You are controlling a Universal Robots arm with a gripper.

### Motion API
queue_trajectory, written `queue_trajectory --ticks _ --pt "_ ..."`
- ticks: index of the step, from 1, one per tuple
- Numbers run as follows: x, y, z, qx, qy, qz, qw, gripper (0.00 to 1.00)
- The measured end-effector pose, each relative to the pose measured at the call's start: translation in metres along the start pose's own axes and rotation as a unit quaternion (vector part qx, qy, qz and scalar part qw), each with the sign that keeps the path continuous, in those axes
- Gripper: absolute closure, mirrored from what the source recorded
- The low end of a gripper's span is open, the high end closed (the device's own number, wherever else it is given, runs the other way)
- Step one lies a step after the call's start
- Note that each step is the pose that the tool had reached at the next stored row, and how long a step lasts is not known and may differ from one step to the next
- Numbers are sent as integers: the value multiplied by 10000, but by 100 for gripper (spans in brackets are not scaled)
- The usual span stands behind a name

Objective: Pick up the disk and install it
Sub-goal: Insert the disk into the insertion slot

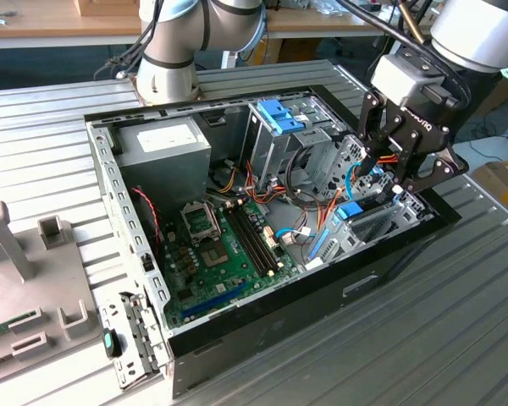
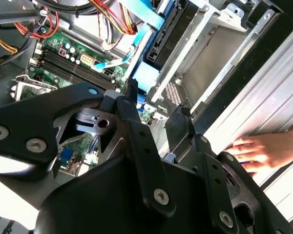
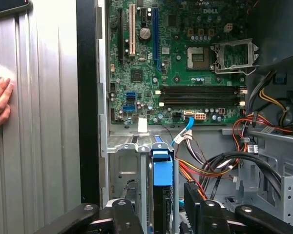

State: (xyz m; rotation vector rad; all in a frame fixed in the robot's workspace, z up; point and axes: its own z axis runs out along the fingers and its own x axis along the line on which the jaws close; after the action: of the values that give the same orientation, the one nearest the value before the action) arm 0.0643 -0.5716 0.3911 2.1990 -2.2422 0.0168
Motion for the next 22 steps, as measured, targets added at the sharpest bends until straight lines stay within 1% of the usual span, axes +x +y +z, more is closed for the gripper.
queue_trajectory --ticks 12,13,15,17,18,20,22 --pt "0 0 4 0 0 0 10000 50" --pt "-1 -17 5 0 0 0 10000 50" --pt "-10 -78 6 0 -1 0 10000 50" --pt "-20 -117 6 0 -1 -4 10000 50" --pt "-26 -155 6 0 0 -14 10000 50" --pt "-35 -199 6 -1 0 -33 10000 50" --pt "-44 -259 6 -1 0 -50 10000 50"
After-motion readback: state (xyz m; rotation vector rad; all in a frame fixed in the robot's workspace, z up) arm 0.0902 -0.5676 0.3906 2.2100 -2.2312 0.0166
